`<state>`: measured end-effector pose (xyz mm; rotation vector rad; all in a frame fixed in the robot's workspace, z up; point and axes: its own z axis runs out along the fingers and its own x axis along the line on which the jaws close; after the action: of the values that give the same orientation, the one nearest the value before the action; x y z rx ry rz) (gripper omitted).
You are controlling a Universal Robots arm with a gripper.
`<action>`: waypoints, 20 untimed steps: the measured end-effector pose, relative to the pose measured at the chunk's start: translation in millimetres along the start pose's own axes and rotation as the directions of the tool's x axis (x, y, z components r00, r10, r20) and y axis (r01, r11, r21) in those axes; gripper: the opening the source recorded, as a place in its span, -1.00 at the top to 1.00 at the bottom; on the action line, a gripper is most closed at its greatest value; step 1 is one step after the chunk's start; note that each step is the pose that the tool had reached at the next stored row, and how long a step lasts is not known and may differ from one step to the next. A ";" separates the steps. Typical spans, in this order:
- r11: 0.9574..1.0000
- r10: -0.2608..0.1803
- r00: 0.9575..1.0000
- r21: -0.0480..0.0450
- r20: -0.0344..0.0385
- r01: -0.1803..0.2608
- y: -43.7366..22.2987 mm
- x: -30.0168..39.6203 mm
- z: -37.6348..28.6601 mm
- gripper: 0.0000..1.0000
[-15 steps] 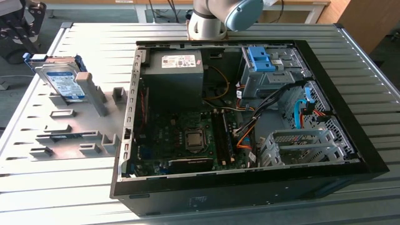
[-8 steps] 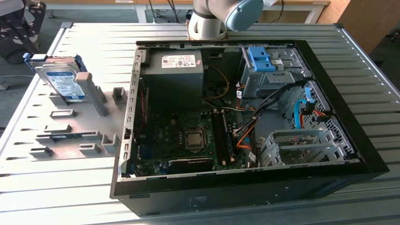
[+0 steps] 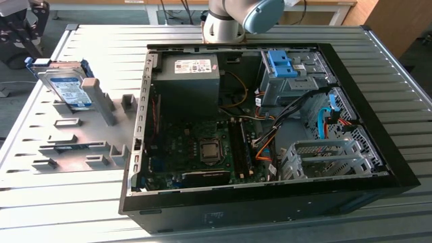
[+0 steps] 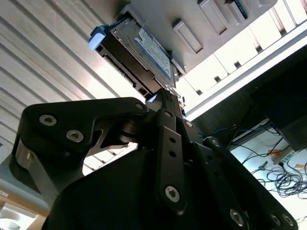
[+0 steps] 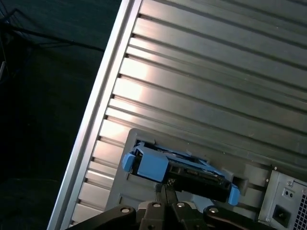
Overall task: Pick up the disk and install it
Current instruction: 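Pick up the disk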
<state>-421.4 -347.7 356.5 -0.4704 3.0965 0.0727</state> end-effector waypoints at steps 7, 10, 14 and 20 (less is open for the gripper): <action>0.993 -0.122 0.993 0.001 -0.007 0.122 0.0 0.0 0.5 0.79; 0.990 -0.142 0.990 0.007 -0.011 0.142 0.4 0.9 0.5 0.79; 0.985 -0.171 0.985 0.006 -0.012 0.171 0.9 1.3 1.2 0.79; 0.961 -0.276 0.961 0.003 -0.016 0.276 1.0 1.4 2.1 0.79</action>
<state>-423.0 -347.1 354.4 -0.9004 3.0084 0.0586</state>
